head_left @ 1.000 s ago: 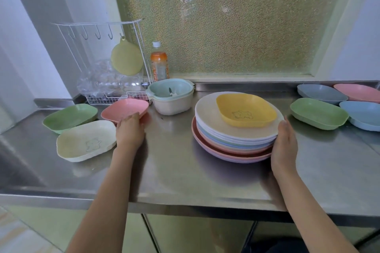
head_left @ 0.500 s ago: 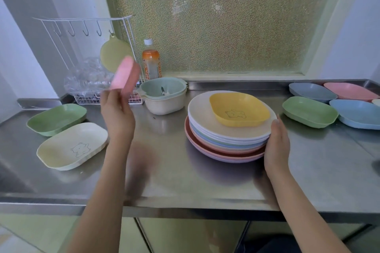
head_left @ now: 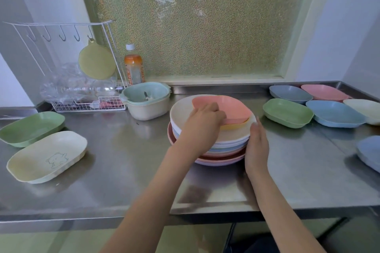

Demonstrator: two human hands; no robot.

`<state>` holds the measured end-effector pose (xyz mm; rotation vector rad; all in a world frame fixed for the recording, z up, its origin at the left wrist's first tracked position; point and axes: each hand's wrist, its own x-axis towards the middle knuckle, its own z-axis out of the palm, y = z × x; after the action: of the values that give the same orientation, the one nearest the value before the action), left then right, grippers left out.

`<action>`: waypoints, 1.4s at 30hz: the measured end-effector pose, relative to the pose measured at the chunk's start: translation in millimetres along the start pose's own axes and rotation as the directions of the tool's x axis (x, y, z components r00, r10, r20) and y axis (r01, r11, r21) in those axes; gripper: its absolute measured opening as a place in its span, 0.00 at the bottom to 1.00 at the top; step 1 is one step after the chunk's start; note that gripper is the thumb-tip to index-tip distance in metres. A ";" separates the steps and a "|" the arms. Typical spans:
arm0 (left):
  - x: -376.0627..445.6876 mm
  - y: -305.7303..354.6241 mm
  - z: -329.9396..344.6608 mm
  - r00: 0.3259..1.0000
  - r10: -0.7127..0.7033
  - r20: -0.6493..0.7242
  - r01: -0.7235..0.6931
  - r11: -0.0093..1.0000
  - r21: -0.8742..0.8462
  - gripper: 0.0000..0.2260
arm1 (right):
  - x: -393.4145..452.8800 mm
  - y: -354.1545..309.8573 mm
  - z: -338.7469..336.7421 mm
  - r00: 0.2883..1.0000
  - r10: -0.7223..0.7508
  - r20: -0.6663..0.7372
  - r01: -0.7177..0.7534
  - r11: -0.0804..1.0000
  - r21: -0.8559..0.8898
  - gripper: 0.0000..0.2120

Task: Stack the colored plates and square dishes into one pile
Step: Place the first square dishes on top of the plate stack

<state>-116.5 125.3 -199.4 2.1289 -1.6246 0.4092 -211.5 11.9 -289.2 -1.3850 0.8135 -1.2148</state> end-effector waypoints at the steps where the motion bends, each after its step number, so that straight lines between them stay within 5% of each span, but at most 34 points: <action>1: 0.1 -1.0 0.6 1.000 -0.006 0.002 0.006 0.999 -0.041 0.10 | -0.1 -0.1 0.4 1.000 -0.003 0.000 0.003 1.000 0.001 0.21; 20: -5.9 -4.1 -15.8 0.981 -0.086 0.175 0.057 0.985 0.164 0.08 | 0.0 -3.0 0.0 1.000 0.018 0.007 -0.018 1.000 -0.008 0.21; 23: -15.7 -12.9 -32.6 0.969 -0.170 0.177 0.196 0.970 -0.142 0.09 | -0.2 -2.4 -1.2 1.000 0.022 0.016 -0.022 1.000 -0.016 0.22; 25: -30.6 -28.0 -55.4 0.967 -0.239 0.083 0.248 0.833 -0.494 0.07 | -0.5 -2.5 -2.3 1.000 0.020 0.022 -0.020 1.000 -0.016 0.22; 27: -55.0 -56.3 -73.7 0.913 -0.385 -0.133 0.268 0.814 -0.515 0.09 | -0.4 -3.4 -2.4 1.000 0.016 0.020 -0.016 1.000 -0.012 0.22; 29: -86.4 -93.9 -79.1 0.771 -0.576 -0.270 0.481 0.806 -0.345 0.08 | 0.1 -4.4 -1.9 1.000 0.016 0.017 -0.015 1.000 -0.013 0.22; 33: -146.2 -146.8 -65.5 0.503 -0.853 -0.139 0.859 0.512 -0.034 0.17 | 0.9 -4.5 -2.8 0.999 0.036 0.020 -0.036 0.999 -0.001 0.22; 37: -172.0 -156.1 -42.6 0.455 -0.876 -0.160 0.889 0.439 0.128 0.10 | 1.5 -4.8 -3.4 0.999 0.043 0.033 -0.042 0.999 -0.029 0.22; 42: -162.4 -149.7 -39.0 0.468 -0.826 -0.315 0.878 0.476 0.056 0.12 | 1.3 -2.8 -4.2 0.999 0.036 0.040 -0.034 0.998 -0.052 0.23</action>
<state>-15.3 313.8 -266.8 2.5913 -0.1953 0.4755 -215.6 10.1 -286.5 -1.4273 0.8425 -1.1425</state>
